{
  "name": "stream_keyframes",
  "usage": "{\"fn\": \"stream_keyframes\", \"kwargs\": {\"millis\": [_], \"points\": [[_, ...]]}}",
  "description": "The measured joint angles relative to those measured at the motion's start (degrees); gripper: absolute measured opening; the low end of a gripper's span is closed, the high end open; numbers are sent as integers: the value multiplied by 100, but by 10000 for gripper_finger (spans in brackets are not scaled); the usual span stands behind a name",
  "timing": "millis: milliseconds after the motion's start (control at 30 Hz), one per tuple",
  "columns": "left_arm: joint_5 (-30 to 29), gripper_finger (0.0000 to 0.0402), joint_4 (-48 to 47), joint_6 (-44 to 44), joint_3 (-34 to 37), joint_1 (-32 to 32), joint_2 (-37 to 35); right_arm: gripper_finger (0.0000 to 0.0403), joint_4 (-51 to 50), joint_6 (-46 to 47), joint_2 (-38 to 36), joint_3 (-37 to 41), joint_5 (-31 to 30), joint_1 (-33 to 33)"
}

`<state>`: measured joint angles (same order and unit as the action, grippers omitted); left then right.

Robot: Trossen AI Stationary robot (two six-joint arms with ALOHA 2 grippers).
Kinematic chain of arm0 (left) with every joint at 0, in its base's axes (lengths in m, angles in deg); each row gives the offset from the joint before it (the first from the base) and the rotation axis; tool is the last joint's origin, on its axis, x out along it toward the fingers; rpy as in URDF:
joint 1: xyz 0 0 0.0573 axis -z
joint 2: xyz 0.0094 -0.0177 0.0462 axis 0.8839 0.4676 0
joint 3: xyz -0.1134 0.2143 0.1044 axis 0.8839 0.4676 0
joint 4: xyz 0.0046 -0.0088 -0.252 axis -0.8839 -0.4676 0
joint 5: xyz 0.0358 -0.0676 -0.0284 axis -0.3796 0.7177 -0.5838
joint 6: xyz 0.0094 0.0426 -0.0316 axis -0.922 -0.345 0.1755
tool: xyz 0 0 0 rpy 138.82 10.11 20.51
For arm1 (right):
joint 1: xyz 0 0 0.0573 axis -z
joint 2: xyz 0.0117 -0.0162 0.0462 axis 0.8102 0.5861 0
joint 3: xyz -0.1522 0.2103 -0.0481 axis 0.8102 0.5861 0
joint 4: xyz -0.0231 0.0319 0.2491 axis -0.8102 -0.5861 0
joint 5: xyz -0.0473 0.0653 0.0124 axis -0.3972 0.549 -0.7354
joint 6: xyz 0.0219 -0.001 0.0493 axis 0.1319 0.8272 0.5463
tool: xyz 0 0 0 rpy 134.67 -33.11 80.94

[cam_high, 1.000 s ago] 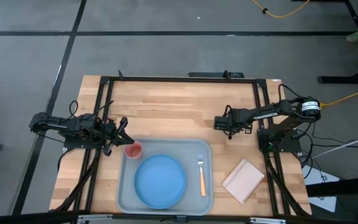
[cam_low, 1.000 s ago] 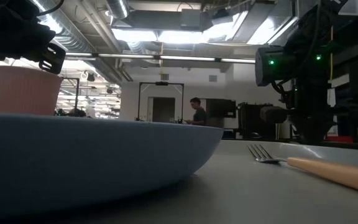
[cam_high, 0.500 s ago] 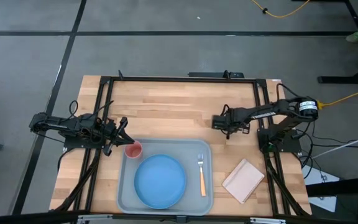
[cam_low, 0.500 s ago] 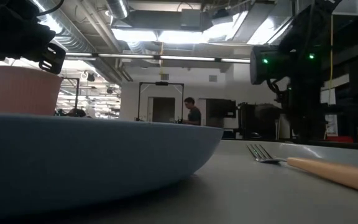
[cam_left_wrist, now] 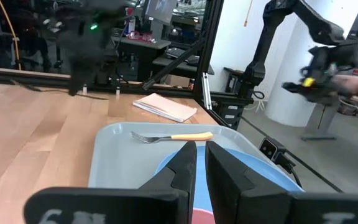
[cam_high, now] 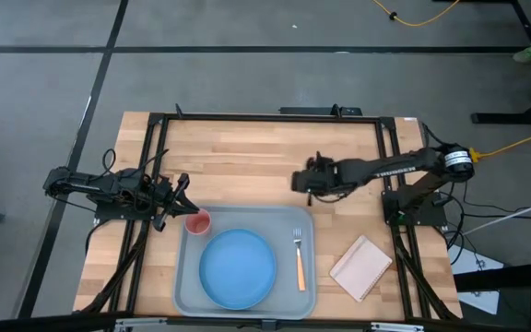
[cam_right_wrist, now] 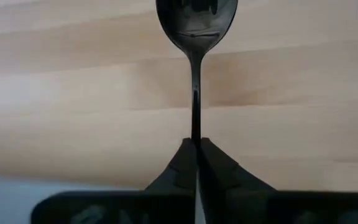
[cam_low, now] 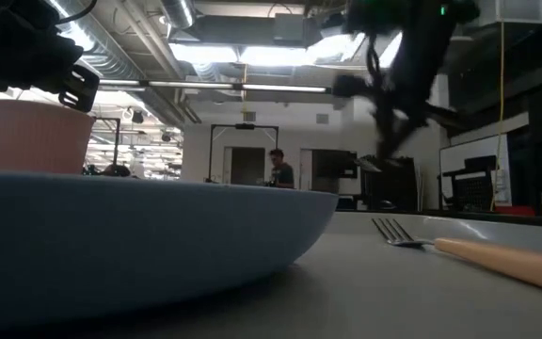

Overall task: Pick and place plate/cup/fork/spoon on tray
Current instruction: Put the black spoon to the right of the blue plate on the gray serving tray

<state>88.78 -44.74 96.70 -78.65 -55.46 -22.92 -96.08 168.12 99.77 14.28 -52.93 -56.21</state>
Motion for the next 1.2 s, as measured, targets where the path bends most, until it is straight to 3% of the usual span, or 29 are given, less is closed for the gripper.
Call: {"fn": "stream_keyframes", "kwargs": {"millis": [100,333,533,733,833,967,1100,1200], "points": [[2,27,0,11,0,0,-2,2,912,-32,63,-131,-221,-481],[24,27,9,50,0,2,-2,2,3842,-781,545,-143,-1351,-1741],[24,27,8,57,0,0,-2,2,4916,-681,1293,-183,-1916,-2518],[22,27,9,105,0,0,-2,2,4952,-432,2387,-1265,-1623,-2933],[22,27,9,121,0,0,-2,1,4252,-601,2649,-2073,-1618,-3051],[22,27,9,157,0,2,-2,1,2019,-490,2658,-3161,-1817,-3152],[22,27,9,168,0,0,-2,1,-552,485,2655,-4137,-1982,-3216],[22,27,9,168,0,1,-2,1,-2031,1436,2651,-4358,-1791,-3236]]}}
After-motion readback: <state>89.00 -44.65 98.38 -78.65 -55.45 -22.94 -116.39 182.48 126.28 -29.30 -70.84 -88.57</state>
